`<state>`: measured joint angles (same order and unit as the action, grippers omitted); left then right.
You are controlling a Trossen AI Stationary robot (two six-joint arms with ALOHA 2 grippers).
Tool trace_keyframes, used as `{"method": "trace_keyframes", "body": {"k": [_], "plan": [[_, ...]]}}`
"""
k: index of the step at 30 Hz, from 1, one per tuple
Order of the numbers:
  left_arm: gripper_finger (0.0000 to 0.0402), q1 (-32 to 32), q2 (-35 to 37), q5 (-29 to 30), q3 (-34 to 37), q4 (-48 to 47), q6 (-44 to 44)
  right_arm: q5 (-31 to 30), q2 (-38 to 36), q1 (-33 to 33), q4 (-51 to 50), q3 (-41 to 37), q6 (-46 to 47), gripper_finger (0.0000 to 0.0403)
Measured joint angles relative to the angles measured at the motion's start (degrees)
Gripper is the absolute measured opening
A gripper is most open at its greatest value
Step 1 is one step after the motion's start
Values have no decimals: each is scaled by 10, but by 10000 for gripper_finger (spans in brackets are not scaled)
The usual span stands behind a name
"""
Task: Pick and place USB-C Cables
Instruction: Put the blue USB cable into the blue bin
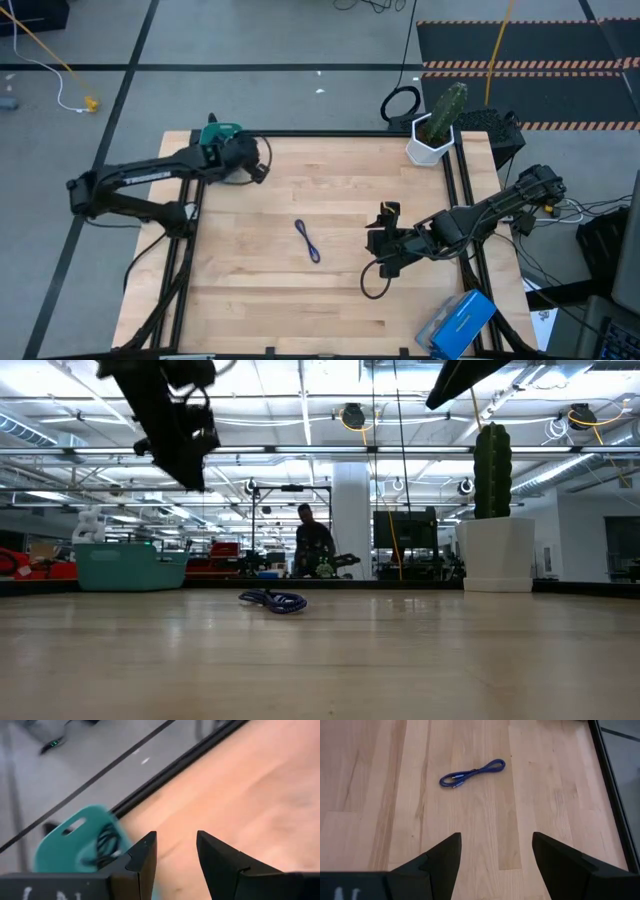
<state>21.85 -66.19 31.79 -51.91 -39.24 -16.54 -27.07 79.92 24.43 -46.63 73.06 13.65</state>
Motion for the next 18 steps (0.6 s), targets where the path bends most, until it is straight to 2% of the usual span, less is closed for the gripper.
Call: {"method": "trace_keyframes", "body": {"k": [9,18], "plan": [[143,-135,88,-49,-4,42,58,-1,0,-1,2,0,0,238],[143,-266,99,-94,-4,106,155,-1,0,-12,38,0,-28,238]]}}
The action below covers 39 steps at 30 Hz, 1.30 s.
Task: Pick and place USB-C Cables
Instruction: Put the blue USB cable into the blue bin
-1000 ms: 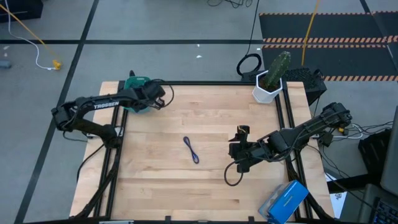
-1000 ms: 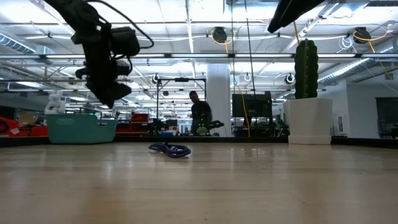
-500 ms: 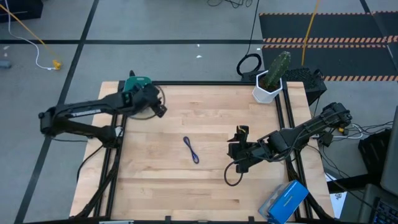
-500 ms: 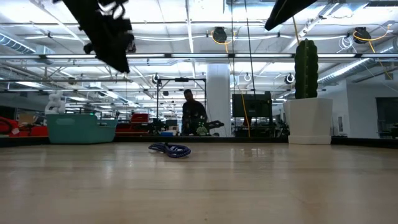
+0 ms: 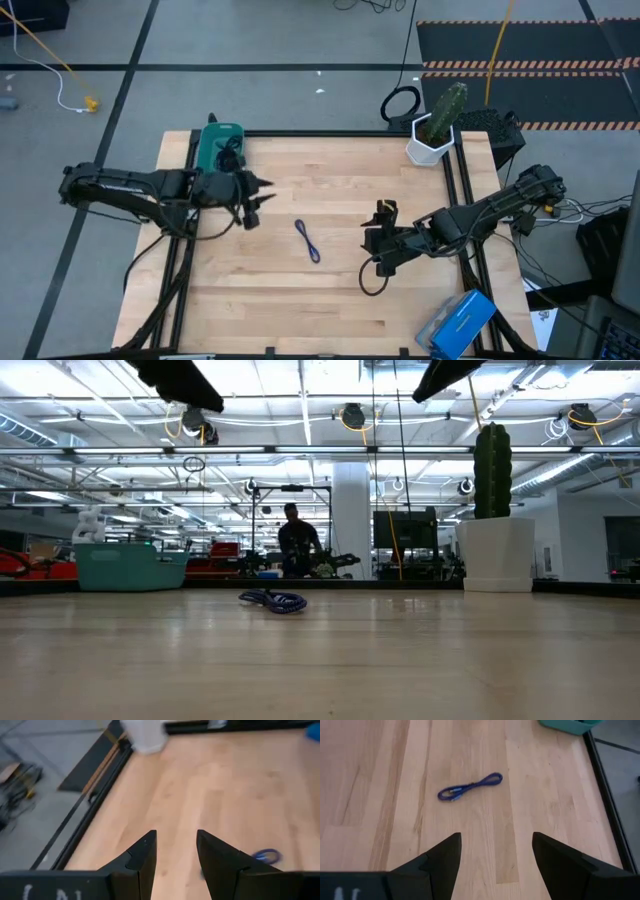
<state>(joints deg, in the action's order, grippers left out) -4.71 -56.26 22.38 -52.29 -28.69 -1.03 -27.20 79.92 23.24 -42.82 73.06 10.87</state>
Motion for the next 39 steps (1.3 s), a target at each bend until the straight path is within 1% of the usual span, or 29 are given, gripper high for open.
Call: {"method": "trace_keyframes", "body": {"k": [4,9,15,17,20,23,29,34,37,39], "plan": [[143,-41,-4,-1,0,21,13,1,0,-4,8,0,0,238],[143,-71,-9,-1,0,52,31,1,0,-4,8,0,-4,238],[143,-88,-9,0,0,88,47,0,0,-4,10,0,-30,238],[143,-95,-16,1,-1,97,48,0,0,-4,10,0,-27,238],[143,-107,-39,4,-14,86,47,0,0,-4,11,0,-25,238],[143,-116,-78,5,-45,89,67,0,0,-4,13,0,-24,238],[143,-127,-169,1,-124,60,106,2,0,-4,9,0,-13,238],[143,-127,-246,-19,-203,-12,88,3,0,-3,-13,0,-11,238],[143,-132,-289,-21,-251,-54,89,4,0,-3,-23,0,-9,238],[143,-132,-316,-35,-279,-75,93,4,0,-3,-31,0,5,238]]}}
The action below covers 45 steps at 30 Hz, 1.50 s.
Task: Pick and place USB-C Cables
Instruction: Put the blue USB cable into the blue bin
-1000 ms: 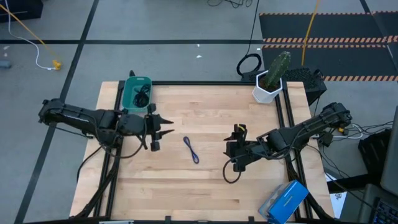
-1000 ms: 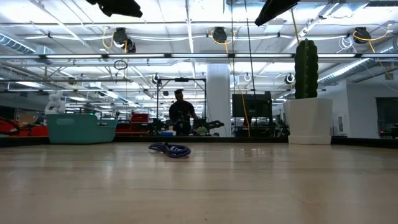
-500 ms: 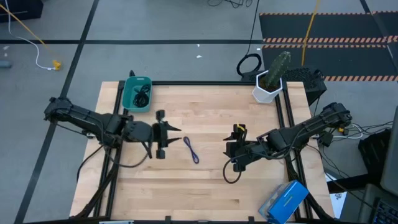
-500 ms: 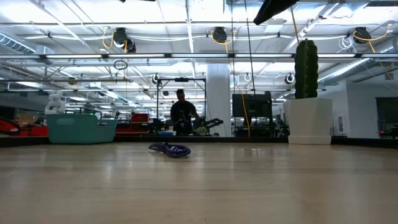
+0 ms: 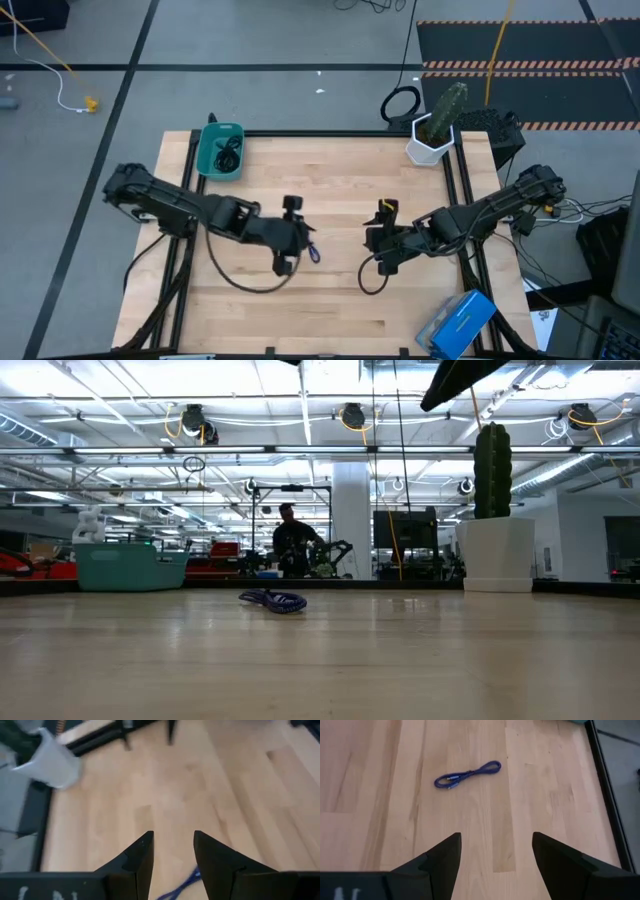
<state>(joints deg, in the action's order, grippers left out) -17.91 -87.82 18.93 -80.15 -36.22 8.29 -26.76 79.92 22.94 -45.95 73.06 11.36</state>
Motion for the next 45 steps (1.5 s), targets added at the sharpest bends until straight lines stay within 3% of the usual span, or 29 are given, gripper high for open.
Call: {"method": "trace_keyframes", "body": {"k": [11,16,22,36,45], "plan": [[143,45,-88,-98,-127,-195,24,31,0,0,-28,0,30,238],[142,83,-91,-154,-134,-253,62,33,0,0,-28,0,30,238],[142,127,-91,-159,-134,-347,65,45,0,0,-28,0,27,238],[142,154,-91,-159,-54,-249,146,46,0,0,-31,0,29,238],[142,154,-106,-163,42,-121,171,46,0,0,-37,0,29,238]]}}
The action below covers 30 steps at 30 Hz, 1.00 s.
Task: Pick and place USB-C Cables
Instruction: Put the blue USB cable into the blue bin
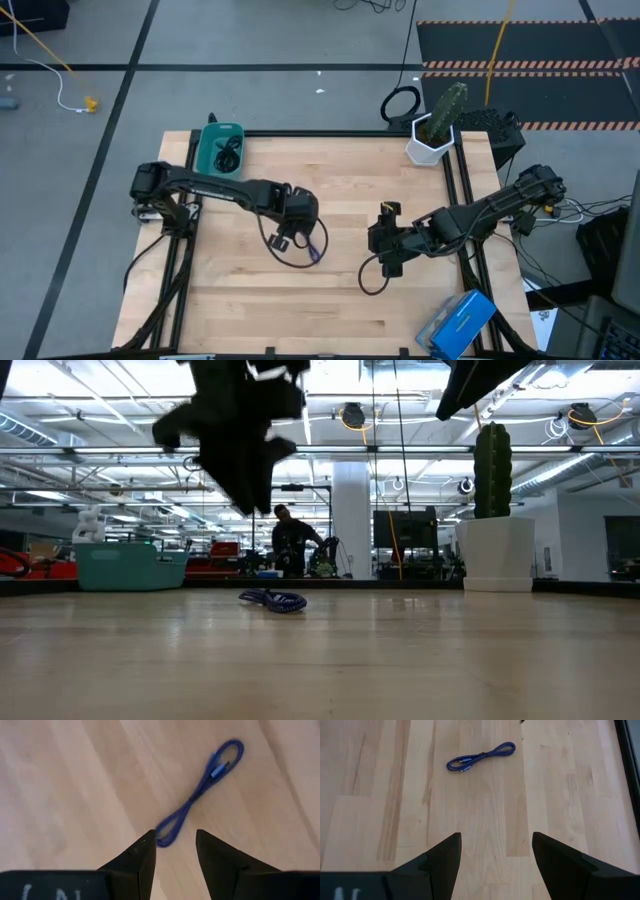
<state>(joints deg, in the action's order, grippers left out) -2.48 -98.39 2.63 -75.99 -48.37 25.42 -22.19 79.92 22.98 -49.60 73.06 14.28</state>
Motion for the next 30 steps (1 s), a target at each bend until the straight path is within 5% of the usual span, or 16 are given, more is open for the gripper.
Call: {"method": "trace_keyframes", "body": {"k": [14,22,30], "plan": [[142,-14,-158,-5,0,58,34,0,0,0,-5,0,0,238],[141,-14,-170,-1,-1,65,27,-1,0,0,-4,0,0,238],[77,-14,-172,-5,0,61,8,-1,0,0,-4,0,0,238]]}}
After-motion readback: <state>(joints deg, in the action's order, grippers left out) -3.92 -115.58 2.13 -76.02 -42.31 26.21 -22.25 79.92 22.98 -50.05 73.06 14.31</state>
